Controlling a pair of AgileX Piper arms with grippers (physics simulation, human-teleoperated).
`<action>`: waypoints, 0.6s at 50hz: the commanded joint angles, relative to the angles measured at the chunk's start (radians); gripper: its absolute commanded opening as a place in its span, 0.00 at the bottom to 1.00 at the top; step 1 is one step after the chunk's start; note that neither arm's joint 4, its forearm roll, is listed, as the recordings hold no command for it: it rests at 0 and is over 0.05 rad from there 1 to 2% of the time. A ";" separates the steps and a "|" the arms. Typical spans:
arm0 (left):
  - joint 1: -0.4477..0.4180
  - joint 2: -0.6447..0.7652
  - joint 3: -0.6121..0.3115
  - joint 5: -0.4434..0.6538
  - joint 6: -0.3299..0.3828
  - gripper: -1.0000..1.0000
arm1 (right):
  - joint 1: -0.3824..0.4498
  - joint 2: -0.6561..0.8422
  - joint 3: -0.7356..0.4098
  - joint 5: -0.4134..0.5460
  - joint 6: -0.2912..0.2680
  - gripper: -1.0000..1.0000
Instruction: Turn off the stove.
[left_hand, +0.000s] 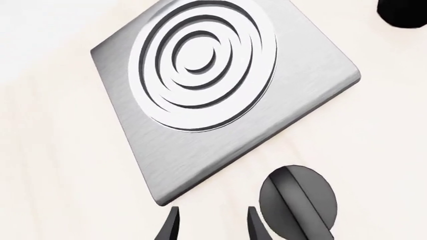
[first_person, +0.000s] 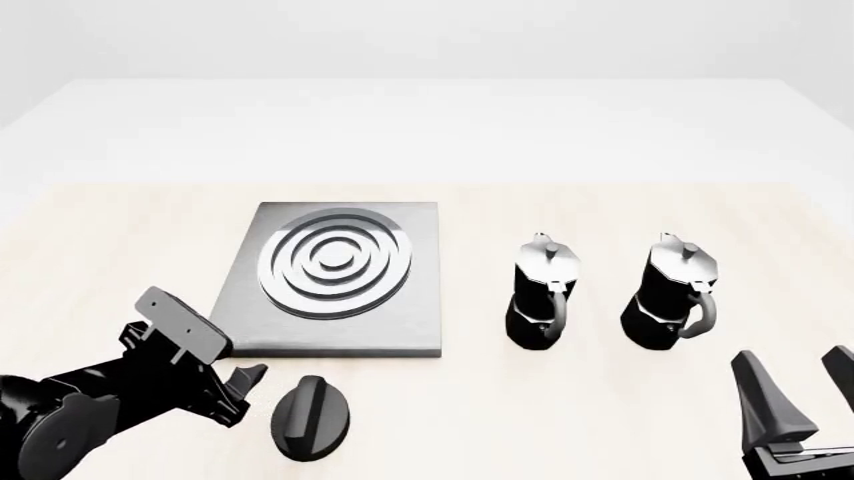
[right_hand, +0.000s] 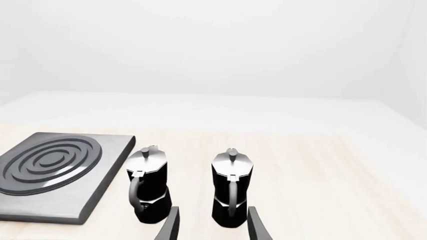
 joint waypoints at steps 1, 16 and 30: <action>0.048 -0.131 0.014 0.095 0.011 1.00 | 0.000 -0.011 0.000 0.009 -0.001 1.00; 0.072 -0.392 -0.050 0.324 -0.019 1.00 | 0.002 -0.014 0.000 0.013 -0.007 1.00; 0.108 -0.574 -0.147 0.475 -0.071 1.00 | 0.010 -0.015 0.000 0.011 -0.010 1.00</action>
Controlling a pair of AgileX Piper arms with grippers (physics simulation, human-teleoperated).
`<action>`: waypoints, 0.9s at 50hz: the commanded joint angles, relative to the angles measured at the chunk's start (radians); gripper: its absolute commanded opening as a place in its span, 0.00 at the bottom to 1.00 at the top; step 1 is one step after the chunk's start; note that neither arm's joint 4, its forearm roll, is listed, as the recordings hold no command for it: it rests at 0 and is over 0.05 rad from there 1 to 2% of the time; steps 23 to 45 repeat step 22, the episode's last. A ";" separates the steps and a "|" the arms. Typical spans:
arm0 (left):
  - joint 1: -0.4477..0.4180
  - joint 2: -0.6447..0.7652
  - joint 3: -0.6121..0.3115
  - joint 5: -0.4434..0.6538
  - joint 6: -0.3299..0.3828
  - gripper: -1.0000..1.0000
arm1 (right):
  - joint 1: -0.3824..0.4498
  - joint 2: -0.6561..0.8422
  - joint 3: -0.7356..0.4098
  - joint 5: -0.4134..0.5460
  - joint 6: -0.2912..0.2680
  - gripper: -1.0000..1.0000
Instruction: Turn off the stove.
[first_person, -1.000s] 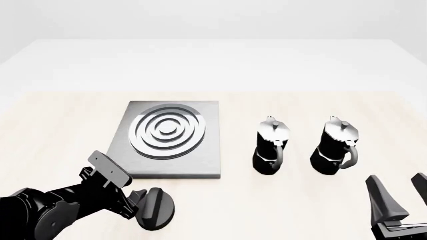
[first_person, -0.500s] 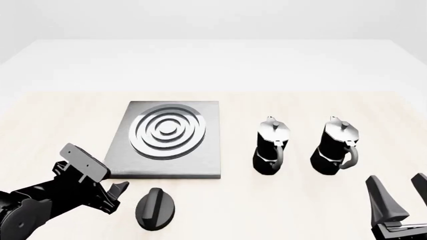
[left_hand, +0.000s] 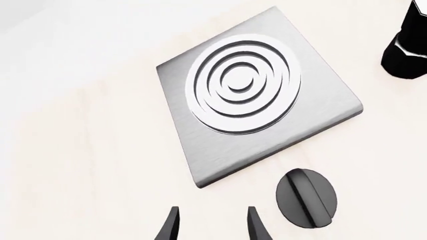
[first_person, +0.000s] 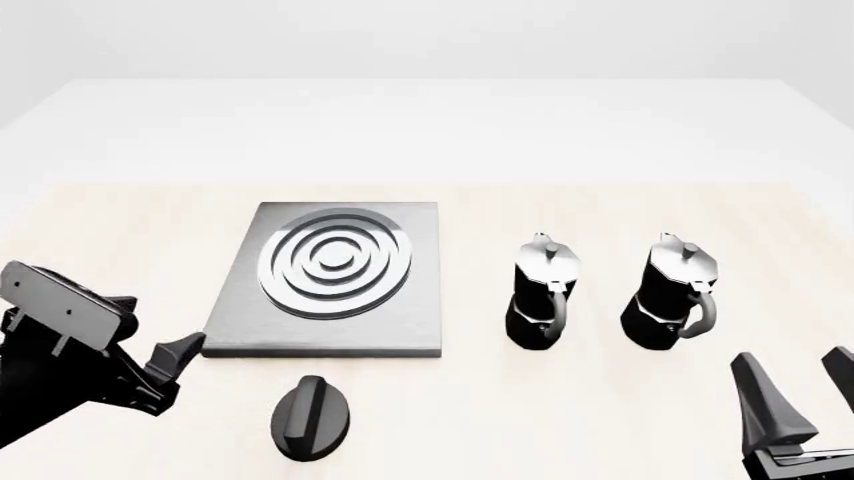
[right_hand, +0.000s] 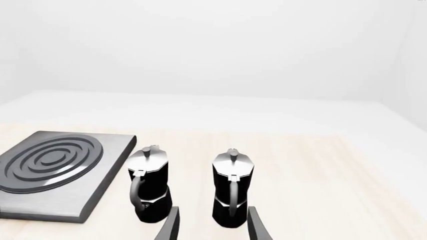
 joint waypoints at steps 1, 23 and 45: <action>0.019 -0.144 -0.066 0.121 -0.044 1.00 | 0.003 -0.001 0.000 -0.001 -0.002 1.00; 0.077 -0.378 -0.194 0.293 -0.208 1.00 | 0.014 -0.003 -0.001 -0.004 -0.004 1.00; 0.077 -0.378 -0.194 0.293 -0.208 1.00 | 0.014 -0.003 -0.001 -0.004 -0.004 1.00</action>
